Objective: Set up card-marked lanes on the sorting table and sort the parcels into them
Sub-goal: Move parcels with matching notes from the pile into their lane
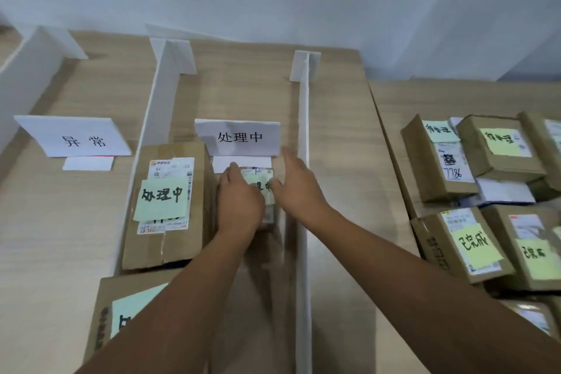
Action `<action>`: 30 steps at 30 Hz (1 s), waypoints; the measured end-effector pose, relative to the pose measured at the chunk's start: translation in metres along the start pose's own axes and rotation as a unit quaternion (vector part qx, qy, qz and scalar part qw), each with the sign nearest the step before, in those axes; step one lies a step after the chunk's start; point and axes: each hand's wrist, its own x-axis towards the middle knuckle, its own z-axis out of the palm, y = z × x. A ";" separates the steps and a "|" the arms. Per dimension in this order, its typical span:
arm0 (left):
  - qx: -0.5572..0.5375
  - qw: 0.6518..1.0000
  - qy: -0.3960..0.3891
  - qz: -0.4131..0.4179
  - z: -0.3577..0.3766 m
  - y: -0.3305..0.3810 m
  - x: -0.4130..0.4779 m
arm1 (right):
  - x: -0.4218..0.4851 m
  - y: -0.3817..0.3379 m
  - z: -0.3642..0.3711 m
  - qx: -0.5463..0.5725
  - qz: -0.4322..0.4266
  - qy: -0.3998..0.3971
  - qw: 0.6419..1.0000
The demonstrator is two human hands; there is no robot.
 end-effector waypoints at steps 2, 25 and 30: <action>0.004 0.998 0.005 0.063 -0.016 0.022 -0.018 | -0.031 0.000 -0.047 0.034 -0.043 0.103 0.993; -0.039 0.925 -0.317 0.207 0.424 0.233 -0.503 | -0.549 0.502 -0.399 0.070 0.219 0.352 0.907; -0.087 0.943 -0.268 0.178 0.481 0.262 -0.535 | -0.539 0.537 -0.405 0.108 0.194 0.342 0.913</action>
